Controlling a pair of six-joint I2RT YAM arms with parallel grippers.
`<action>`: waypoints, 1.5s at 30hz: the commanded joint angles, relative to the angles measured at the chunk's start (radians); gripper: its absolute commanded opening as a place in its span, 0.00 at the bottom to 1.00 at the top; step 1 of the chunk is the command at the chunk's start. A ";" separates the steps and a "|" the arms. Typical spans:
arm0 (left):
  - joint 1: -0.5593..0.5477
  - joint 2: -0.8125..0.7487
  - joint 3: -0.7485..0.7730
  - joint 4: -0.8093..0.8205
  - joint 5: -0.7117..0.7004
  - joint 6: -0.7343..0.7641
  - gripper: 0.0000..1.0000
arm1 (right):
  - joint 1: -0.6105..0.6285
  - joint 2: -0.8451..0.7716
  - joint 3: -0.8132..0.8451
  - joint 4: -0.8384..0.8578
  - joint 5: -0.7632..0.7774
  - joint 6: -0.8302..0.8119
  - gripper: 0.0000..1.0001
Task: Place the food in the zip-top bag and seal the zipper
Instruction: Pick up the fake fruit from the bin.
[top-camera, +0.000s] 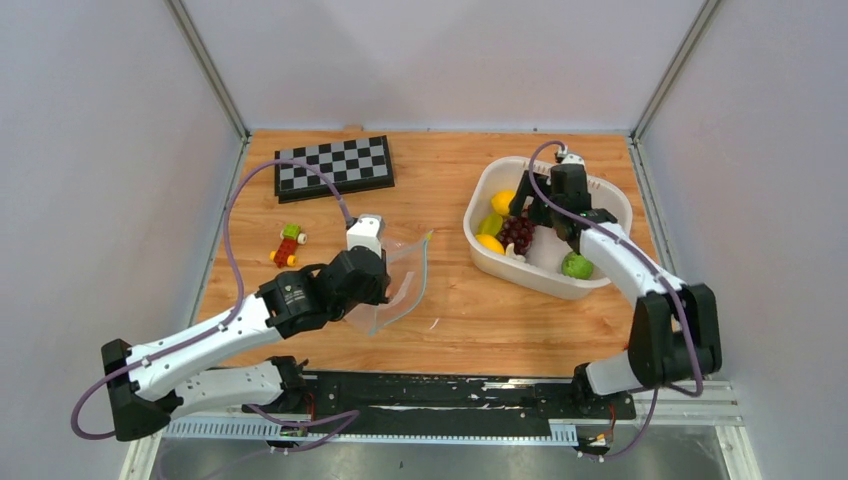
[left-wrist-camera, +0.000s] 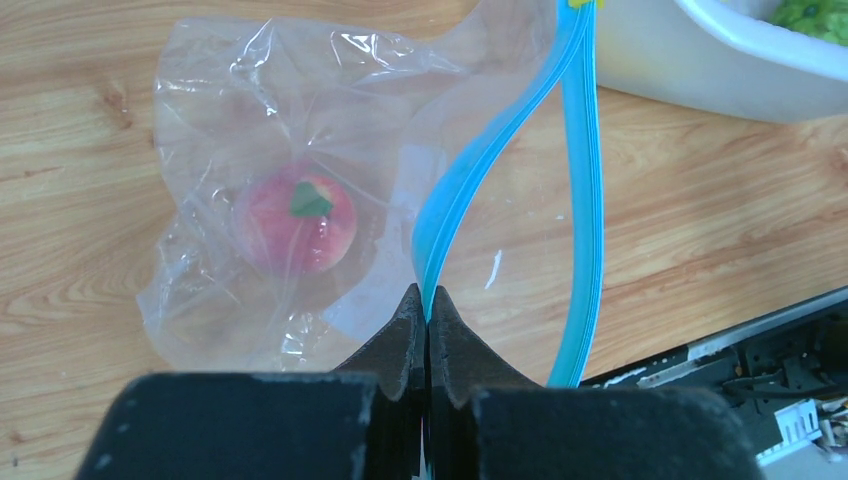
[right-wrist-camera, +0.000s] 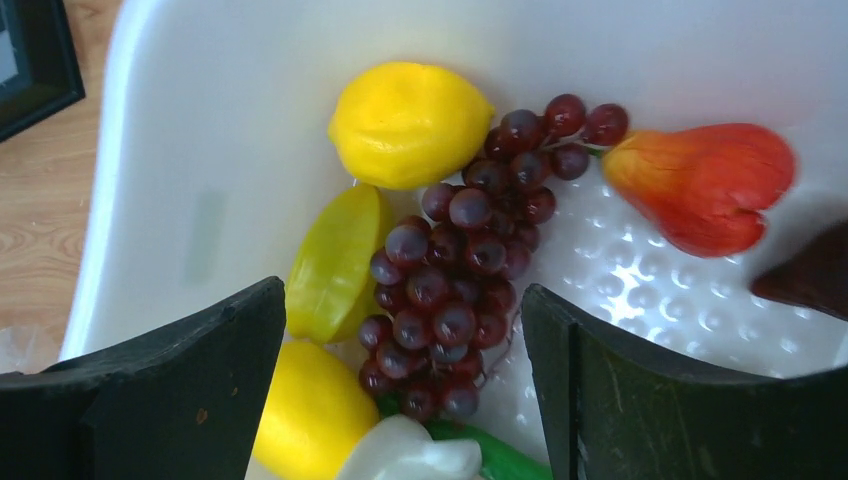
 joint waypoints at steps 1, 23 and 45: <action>-0.003 -0.057 -0.029 0.066 0.005 -0.012 0.00 | -0.006 0.144 0.101 0.126 -0.096 0.049 0.89; -0.001 -0.101 -0.038 0.059 -0.006 -0.011 0.00 | -0.027 0.520 0.204 0.272 -0.041 0.067 0.82; -0.001 -0.125 -0.045 0.047 0.009 -0.016 0.00 | -0.025 0.266 0.099 0.256 -0.153 -0.018 0.49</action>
